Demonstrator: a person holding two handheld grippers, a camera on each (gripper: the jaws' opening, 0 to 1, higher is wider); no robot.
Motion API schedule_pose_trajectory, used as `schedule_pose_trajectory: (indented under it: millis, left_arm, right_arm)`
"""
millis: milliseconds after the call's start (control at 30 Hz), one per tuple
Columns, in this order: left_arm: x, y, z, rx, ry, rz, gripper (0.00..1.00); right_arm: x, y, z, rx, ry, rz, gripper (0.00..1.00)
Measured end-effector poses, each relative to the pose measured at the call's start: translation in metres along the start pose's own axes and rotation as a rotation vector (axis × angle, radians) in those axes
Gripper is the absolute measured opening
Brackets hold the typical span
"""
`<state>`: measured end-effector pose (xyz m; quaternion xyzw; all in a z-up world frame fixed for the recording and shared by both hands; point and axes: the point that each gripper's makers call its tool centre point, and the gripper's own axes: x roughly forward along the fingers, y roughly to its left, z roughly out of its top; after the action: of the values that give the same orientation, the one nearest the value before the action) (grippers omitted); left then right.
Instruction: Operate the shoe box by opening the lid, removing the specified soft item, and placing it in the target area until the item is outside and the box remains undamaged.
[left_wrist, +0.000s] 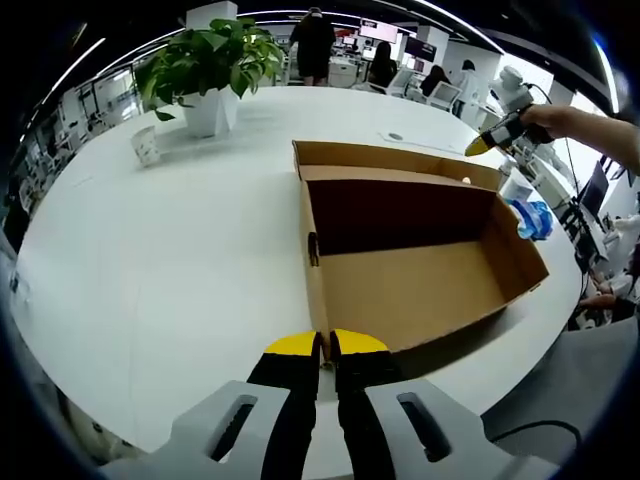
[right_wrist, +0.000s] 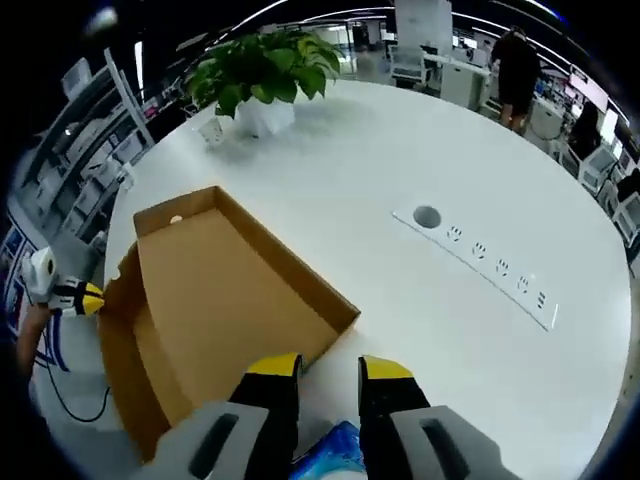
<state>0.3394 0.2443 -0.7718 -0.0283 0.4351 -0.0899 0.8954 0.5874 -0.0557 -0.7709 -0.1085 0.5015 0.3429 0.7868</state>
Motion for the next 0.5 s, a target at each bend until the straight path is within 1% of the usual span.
schedule_pose_trajectory:
  millis: [67,167,267,367,433,500]
  left_arm:
    - [0.000,0.000,0.000,-0.001,0.000,-0.001,0.02]
    - [0.000,0.000,0.000,-0.002,-0.001,0.000,0.02]
    - [0.000,0.000,0.000,-0.008,-0.003,0.000,0.02]
    - [0.001,0.001,0.000,-0.010,-0.004,0.000,0.02]
    - [0.001,0.001,0.000,-0.010,-0.003,0.000,0.02]
    - [0.001,0.001,0.000,-0.011,-0.003,0.000,0.02]
  right_arm:
    - [0.004,0.001,-0.001,0.068,0.002,-0.003,0.18]
    - [0.008,-0.001,-0.001,0.087,-0.002,-0.017,0.18]
    - [0.011,0.000,-0.001,0.127,-0.012,-0.028,0.16]
    - [0.016,0.002,-0.004,0.164,0.005,-0.027,0.13]
    - [0.018,0.006,-0.005,0.173,0.012,-0.022,0.12]
    - [0.020,0.010,-0.006,0.191,0.019,-0.013,0.08]
